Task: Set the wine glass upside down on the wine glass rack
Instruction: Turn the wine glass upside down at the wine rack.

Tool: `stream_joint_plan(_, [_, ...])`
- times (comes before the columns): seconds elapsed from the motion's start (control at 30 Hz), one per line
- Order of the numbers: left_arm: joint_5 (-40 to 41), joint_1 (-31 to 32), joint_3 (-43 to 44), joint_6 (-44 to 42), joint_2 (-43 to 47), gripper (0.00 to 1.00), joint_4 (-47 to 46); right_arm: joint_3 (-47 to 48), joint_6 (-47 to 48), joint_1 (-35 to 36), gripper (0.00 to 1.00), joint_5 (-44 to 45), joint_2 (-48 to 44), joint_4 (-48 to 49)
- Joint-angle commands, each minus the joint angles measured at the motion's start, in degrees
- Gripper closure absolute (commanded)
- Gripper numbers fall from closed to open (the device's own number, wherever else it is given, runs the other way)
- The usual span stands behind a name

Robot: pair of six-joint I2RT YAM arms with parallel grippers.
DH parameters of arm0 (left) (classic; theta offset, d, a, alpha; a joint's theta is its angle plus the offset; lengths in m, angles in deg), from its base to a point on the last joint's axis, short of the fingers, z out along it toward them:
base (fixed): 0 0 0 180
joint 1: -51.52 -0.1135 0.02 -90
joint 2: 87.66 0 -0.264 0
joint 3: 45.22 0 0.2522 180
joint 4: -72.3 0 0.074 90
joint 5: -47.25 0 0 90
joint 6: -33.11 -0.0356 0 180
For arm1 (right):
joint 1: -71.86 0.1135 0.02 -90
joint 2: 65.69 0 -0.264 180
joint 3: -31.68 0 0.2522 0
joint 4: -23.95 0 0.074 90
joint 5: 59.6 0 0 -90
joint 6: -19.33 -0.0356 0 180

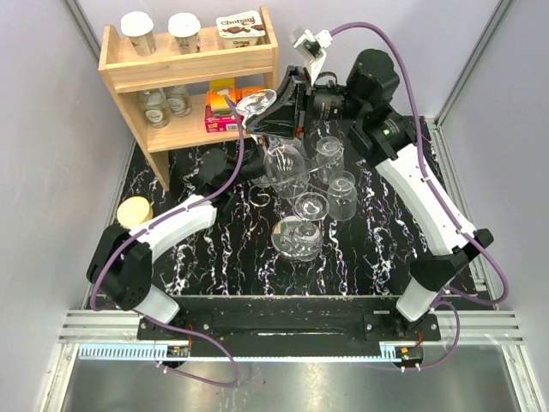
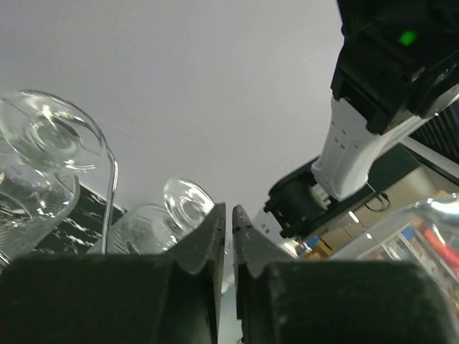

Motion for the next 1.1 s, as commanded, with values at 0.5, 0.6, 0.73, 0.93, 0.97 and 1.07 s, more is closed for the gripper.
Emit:
stream_joint_plan(0.5, [-5.4,-5.9,3.1,-4.9,4.4,0.61,6.2,10.0,8.1,-0.3,1.0,4.1,-0.8,-10.4])
stream_joint_plan(0.6, [-6.1,-7.8,4.5,-5.8,5.9,0.52,7.4,11.3,8.7,-0.4,1.0,4.4,-0.8,-11.4])
stream_joint_plan(0.73, [-6.5,-9.9,5.4,-5.8,7.2,0.43,7.9,12.0,9.0,-0.8,1.0,4.4,-1.5,-11.8])
stream_joint_plan(0.93, [-8.3,-12.8,8.1,-5.0,9.0,0.36,6.9,11.9,9.0,-1.0,1.0,4.0,-2.9,-12.1])
stream_joint_plan(0.97, [-8.7,-13.3,9.0,-5.0,9.3,0.35,7.1,11.9,9.0,-1.0,1.0,4.1,-3.2,-12.3])
stream_joint_plan(1.07, [-10.0,-14.3,11.8,-7.1,10.2,0.32,10.4,11.3,9.3,-1.2,1.0,4.2,-3.7,-12.8])
